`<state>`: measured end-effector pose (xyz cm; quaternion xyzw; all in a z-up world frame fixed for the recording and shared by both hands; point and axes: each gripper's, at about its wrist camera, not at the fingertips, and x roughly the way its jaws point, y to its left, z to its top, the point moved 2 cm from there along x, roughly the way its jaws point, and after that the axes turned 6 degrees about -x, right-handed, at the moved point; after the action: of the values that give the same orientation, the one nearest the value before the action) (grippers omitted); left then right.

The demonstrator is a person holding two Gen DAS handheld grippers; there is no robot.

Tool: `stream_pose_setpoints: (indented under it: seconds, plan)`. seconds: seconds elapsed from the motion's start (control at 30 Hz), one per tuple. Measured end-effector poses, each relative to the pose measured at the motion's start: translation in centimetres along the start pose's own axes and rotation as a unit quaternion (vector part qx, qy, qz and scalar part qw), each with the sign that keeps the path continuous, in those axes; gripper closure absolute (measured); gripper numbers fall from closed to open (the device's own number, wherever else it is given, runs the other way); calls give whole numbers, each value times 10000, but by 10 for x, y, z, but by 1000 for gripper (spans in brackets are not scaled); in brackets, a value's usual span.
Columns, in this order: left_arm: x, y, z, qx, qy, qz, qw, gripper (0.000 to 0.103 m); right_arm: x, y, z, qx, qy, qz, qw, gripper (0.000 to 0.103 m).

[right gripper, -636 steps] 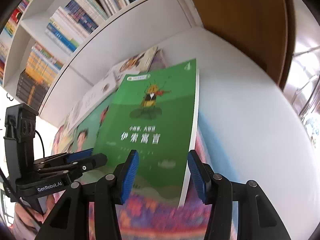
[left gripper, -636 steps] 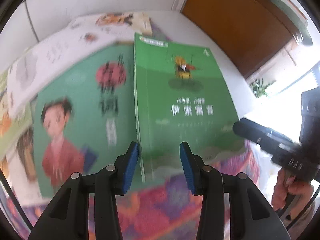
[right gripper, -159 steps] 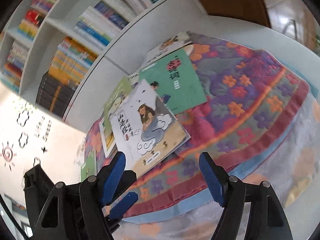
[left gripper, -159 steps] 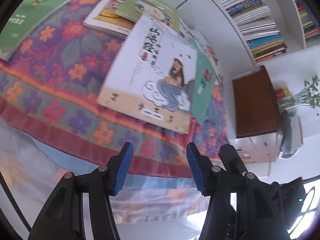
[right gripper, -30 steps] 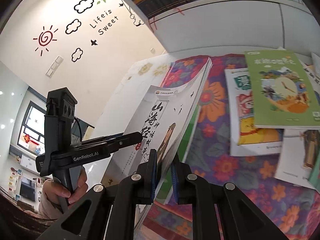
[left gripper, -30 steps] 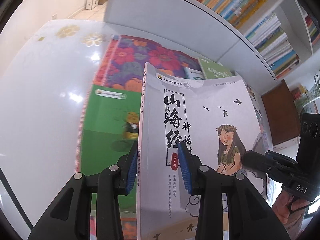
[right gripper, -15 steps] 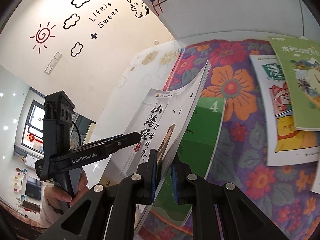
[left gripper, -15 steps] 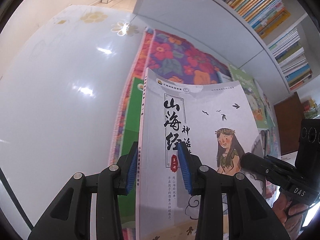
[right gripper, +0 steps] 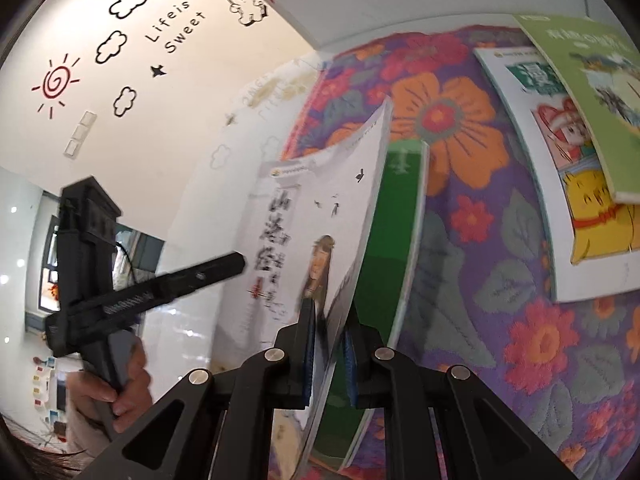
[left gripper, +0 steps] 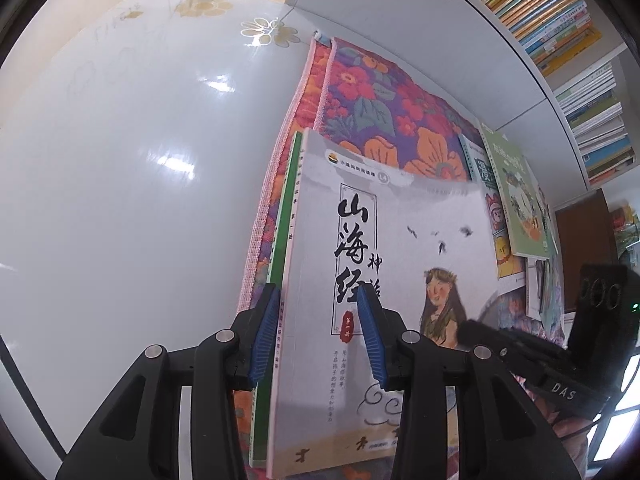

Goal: Organize books

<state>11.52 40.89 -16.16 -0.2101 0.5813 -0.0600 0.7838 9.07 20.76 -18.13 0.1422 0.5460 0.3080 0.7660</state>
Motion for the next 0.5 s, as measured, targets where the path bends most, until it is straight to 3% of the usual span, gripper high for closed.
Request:
stream_pose_setpoints:
  seconds: [0.1, 0.23, 0.5]
  plan:
    - [1, 1, 2, -29, -15, 60, 10000, 65, 5, -8, -3, 297, -4, 220, 9993, 90]
    - [0, 1, 1, -25, -2, 83, 10000, 64, 12, -10, -4, 293, -10, 39, 9996, 88]
    - [0, 5, 1, -107, 24, 73, 9999, 63, 11, -16, -7, 501, 0, 141, 9986, 87]
